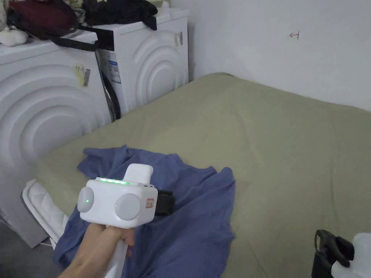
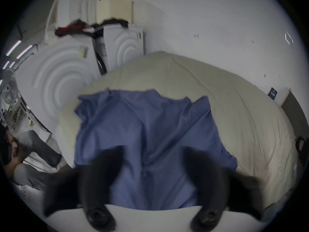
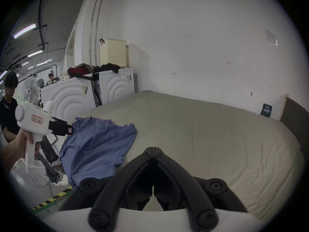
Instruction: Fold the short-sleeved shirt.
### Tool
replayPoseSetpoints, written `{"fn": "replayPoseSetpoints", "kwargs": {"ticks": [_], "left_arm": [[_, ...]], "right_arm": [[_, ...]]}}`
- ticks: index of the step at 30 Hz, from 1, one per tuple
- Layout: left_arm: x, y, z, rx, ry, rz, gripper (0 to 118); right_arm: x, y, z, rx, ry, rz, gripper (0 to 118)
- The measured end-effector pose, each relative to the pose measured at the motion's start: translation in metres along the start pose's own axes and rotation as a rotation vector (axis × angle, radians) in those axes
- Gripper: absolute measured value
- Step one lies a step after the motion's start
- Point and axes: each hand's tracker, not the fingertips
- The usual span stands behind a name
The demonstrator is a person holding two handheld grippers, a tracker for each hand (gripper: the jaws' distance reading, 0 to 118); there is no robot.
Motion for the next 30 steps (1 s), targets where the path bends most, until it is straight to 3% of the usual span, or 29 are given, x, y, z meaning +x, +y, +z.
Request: {"fn": "replayPoseSetpoints", "kwargs": {"ticks": [1,9,10,11,15,16,17,18,25,30], "left_arm": [[0.000,0.000,-0.012,-0.047,-0.043,0.023,118],[0.018,-0.005,-0.073,-0.185,-0.018,-0.042,118],[0.021,-0.008,-0.080,-0.199,-0.030,-0.047,112],[0.023,-0.011,-0.086,-0.223,-0.030,-0.055,90],[0.028,-0.016,-0.084,-0.207,-0.005,-0.059,85],[0.028,-0.014,-0.080,-0.204,-0.010,-0.059,74],[0.029,-0.012,-0.074,-0.169,-0.020,-0.053,16],[0.030,-0.012,-0.074,-0.152,0.041,-0.040,0],[0.054,0.012,-0.042,-0.096,-0.045,-0.059,0],[0.116,0.031,-0.016,-0.056,-0.159,-0.121,0]], "right_arm": [[0.002,-0.003,-0.004,-0.013,0.004,-0.005,1],[0.012,-0.025,-0.024,-0.086,-0.014,-0.016,1],[0.013,-0.026,-0.024,-0.094,-0.017,-0.018,1],[0.014,-0.028,-0.024,-0.099,-0.018,-0.023,1],[0.020,-0.032,-0.017,-0.122,-0.020,-0.035,1],[0.021,-0.032,-0.013,-0.124,-0.027,-0.030,1],[0.023,-0.033,-0.010,-0.122,-0.030,-0.029,1],[0.024,-0.032,-0.005,-0.120,-0.036,-0.031,1],[0.050,-0.035,0.050,-0.094,-0.107,-0.061,1],[0.082,-0.039,0.097,-0.069,-0.211,-0.093,1]]}}
